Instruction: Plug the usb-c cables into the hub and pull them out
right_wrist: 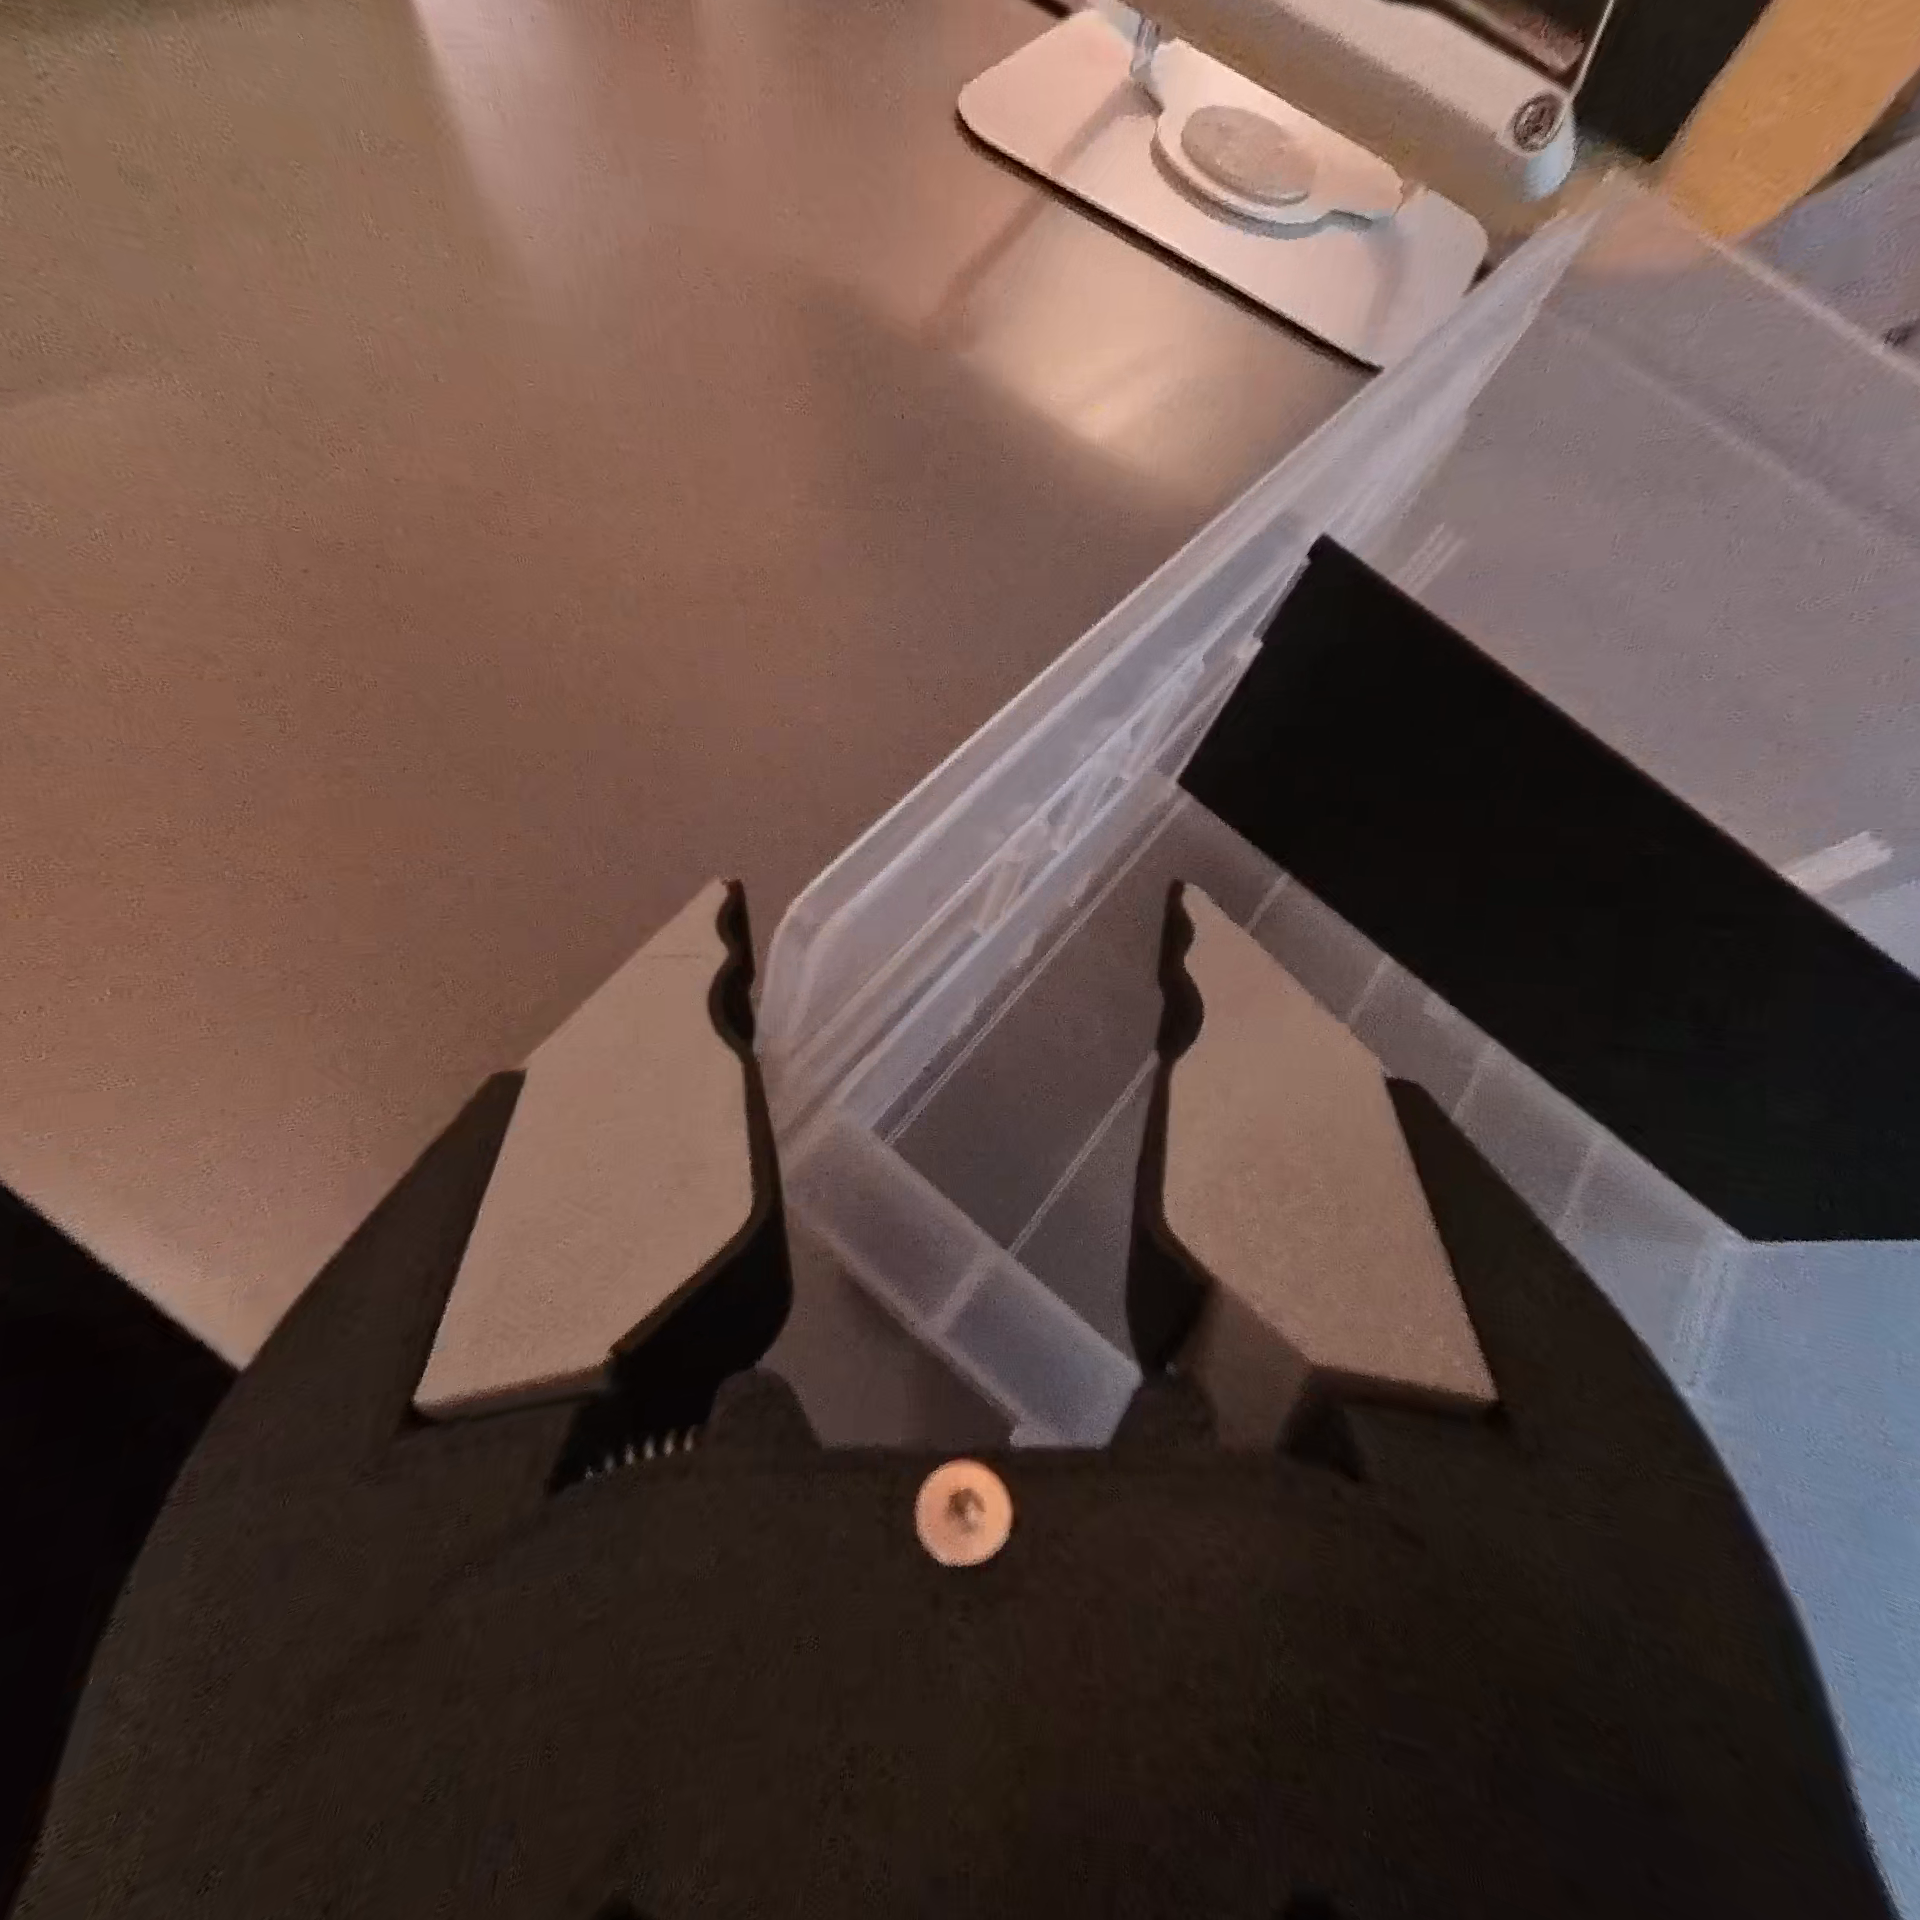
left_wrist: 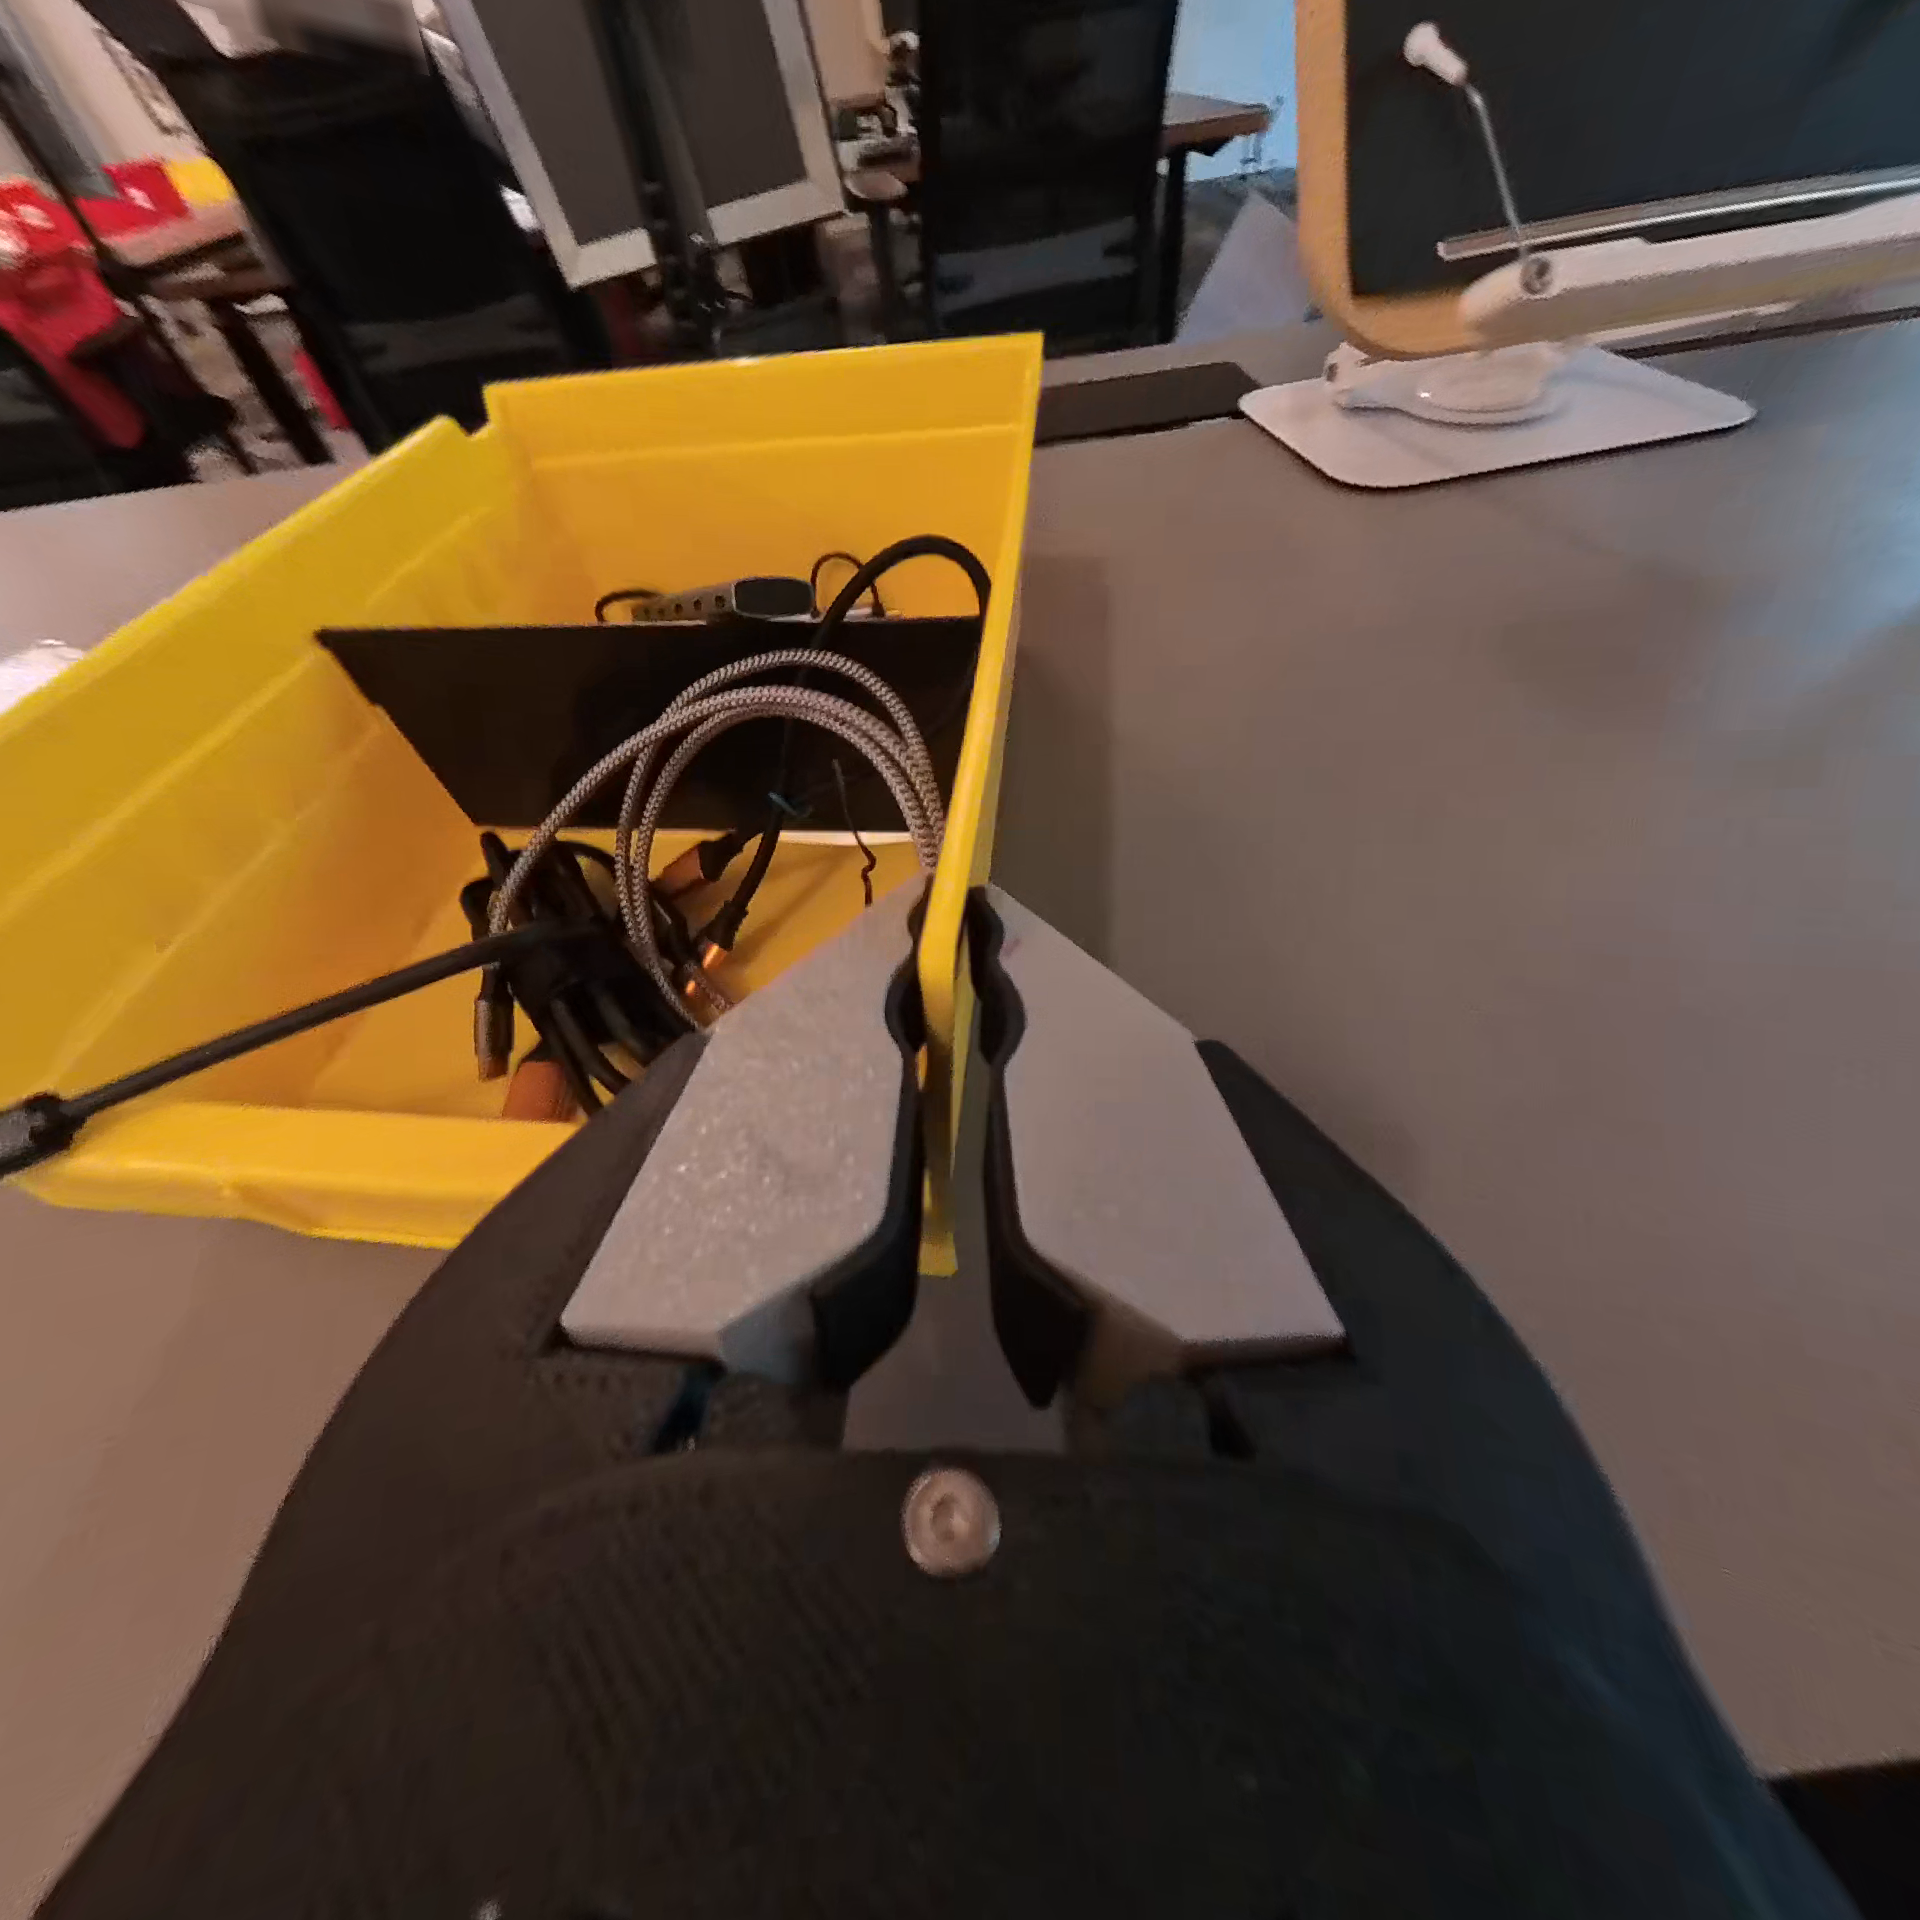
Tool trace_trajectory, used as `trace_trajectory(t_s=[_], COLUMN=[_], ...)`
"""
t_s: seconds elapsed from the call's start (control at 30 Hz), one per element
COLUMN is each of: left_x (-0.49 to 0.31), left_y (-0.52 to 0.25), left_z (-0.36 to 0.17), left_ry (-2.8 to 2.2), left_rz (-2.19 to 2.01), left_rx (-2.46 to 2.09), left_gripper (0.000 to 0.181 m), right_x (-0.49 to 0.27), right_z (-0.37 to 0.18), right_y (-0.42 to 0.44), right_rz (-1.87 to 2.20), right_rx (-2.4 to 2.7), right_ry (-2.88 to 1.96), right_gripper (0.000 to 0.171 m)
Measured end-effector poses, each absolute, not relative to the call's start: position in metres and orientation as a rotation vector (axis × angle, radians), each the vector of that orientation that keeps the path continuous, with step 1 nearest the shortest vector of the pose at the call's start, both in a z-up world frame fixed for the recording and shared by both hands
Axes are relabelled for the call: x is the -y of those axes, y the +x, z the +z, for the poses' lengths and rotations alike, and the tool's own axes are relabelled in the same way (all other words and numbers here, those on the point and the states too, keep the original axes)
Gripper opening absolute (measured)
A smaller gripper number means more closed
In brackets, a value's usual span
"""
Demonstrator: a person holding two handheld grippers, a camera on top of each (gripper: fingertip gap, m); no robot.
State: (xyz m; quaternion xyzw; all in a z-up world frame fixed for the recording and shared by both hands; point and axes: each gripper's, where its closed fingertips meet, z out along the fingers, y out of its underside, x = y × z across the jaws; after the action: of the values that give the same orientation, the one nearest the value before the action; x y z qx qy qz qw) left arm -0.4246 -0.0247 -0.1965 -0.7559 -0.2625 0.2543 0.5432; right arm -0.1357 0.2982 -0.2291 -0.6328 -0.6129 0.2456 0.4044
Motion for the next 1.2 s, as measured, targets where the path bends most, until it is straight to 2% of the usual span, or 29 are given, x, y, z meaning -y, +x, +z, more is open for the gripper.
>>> trace_trajectory(t_s=[0.07,0.17,0.23,0.27,0.4,0.5,0.63,0.67,0.73,0.87,0.97,1.07,1.2], left_x=[0.028,0.027,0.025,0.023,0.017,0.013,0.003,0.003,0.003,0.014,0.032,0.039,0.019], left_y=[-0.421,-0.42,-0.418,-0.416,-0.404,-0.398,-0.387,-0.386,-0.383,-0.377,-0.387,-0.419,-0.498], left_z=[-0.197,-0.196,-0.196,-0.196,-0.195,-0.195,-0.197,-0.196,-0.193,-0.171,-0.138,-0.106,-0.104], left_ry=[-1.782,-1.777,-1.778,-1.777,-1.781,-1.803,-1.844,-1.847,-1.847,-1.824,-1.806,-1.823,-1.992], left_rz=[0.669,0.678,0.63,0.588,0.495,0.506,0.472,0.466,0.445,0.434,0.513,0.565,0.442], left_rx=[0.64,0.661,0.664,0.661,0.629,0.601,0.576,0.576,0.57,0.537,0.494,0.493,0.626], left_gripper=[0.001,0.002,0.002,0.007,0.03,0.034,0.051,0.051,0.052,0.056,0.061,0.058,0.07], right_x=[-0.3,-0.303,-0.303,-0.302,-0.313,-0.333,-0.359,-0.36,-0.357,-0.352,-0.311,-0.261,-0.201], right_z=[-0.23,-0.227,-0.226,-0.224,-0.219,-0.216,-0.21,-0.207,-0.2,-0.172,-0.146,-0.12,-0.116], right_y=[-0.137,-0.134,-0.128,-0.123,-0.097,-0.074,-0.053,-0.053,-0.056,-0.048,-0.05,-0.071,-0.122], right_rz=[0.596,0.588,0.567,0.565,0.451,0.335,0.355,0.405,0.488,0.386,0.469,0.666,0.88], right_rx=[1.523,1.493,1.499,1.488,1.434,1.377,1.27,1.245,1.211,1.143,1.217,1.323,1.532], right_ry=[-1.571,-1.548,-1.539,-1.546,-1.557,-1.576,-1.614,-1.617,-1.594,-1.502,-1.482,-1.378,-1.236], right_gripper=[0.065,0.064,0.056,0.048,0.037,0.024,0.006,0.008,0.033,0.063,0.067,0.064,0.067])
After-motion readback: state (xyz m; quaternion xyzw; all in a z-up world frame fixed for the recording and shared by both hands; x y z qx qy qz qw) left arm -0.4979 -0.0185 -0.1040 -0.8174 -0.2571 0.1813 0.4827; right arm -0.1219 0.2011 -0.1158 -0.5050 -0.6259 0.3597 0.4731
